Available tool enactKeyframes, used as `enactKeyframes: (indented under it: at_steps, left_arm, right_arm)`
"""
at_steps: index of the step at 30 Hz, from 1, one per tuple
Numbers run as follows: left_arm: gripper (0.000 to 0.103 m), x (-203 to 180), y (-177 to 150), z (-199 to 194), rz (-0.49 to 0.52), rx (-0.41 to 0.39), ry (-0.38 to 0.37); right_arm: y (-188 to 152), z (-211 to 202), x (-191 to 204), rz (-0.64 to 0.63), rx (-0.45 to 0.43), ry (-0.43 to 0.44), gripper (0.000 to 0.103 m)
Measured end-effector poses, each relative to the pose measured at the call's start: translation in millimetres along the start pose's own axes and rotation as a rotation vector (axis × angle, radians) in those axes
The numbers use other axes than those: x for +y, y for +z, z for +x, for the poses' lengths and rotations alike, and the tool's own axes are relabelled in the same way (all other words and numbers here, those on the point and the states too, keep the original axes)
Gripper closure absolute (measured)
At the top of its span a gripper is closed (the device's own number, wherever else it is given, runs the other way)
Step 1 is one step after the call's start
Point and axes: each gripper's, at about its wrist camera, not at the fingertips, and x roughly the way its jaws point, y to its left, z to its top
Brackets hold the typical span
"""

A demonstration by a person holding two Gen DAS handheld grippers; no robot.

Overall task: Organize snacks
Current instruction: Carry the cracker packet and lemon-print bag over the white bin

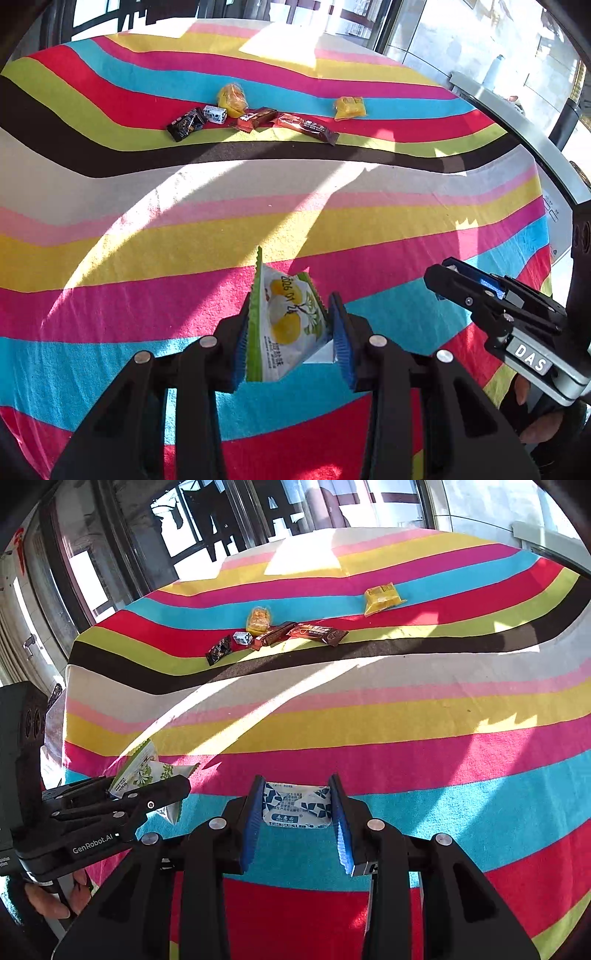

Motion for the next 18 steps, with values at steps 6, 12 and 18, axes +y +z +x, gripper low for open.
enactKeyframes:
  at_steps: [6, 12, 18]
  left_arm:
    - [0.064, -23.5, -24.5, -11.0, 0.050, -0.010, -0.036]
    - [0.064, -46.8, -43.8, -26.5, 0.100, -0.032, -0.055]
    - [0.064, -72.3, -55.6, -38.4, 0.151, -0.051, -0.068]
  right_arm:
    - [-24.4, -28.4, 1.5, -0.006, -0.015, -0.040, 0.069]
    - [-41.6, -55.7, 4.1, -0.038, -0.039, -0.068, 0.069]
    - [-52.8, -83.9, -2.8, -0.047, -0.077, -0.081, 0.069]
